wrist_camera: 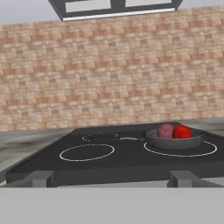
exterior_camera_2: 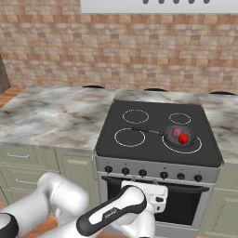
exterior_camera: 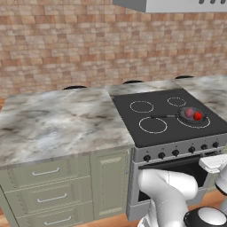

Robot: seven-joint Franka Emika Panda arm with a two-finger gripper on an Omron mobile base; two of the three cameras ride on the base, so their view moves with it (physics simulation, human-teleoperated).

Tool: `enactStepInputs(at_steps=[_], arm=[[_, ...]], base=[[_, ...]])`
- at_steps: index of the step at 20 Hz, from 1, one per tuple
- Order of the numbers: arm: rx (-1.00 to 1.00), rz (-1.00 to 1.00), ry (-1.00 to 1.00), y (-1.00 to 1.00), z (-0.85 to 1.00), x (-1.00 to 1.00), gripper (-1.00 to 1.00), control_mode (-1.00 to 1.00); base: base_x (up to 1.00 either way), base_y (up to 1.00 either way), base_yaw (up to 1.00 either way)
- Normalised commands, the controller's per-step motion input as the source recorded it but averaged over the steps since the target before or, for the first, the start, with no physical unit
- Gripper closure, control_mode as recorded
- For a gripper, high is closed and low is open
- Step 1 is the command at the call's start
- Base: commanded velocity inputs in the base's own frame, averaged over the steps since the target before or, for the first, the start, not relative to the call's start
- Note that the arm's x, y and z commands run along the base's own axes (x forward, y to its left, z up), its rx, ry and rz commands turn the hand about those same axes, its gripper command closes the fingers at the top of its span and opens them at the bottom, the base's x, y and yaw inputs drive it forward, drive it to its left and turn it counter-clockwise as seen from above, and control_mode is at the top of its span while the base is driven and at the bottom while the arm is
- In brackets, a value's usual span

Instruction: Place the pan on the front right burner on the stove. Then place the tomato and the onion in the pan and turn on the front right burner.

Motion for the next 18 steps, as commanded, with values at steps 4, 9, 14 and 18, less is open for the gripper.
enactStepInputs(at_steps=[4, 9, 14, 18], arm=[[-0.02, 0.00, 0.00, 0.00, 0.00, 0.09, -1.00, -1.00], [-0.02, 0.00, 0.00, 0.00, 0.00, 0.06, -1.00, -1.00], [-0.03, 0.00, 0.00, 0.00, -0.01, 0.05, -1.00, -1.00], [-0.04, 0.00, 0.00, 0.00, -0.09, 0.05, -1.00, -1.00]], base=[[0.00, 0.00, 0.00], [0.00, 0.00, 0.00], [0.00, 0.00, 0.00], [0.00, 0.00, 0.00]])
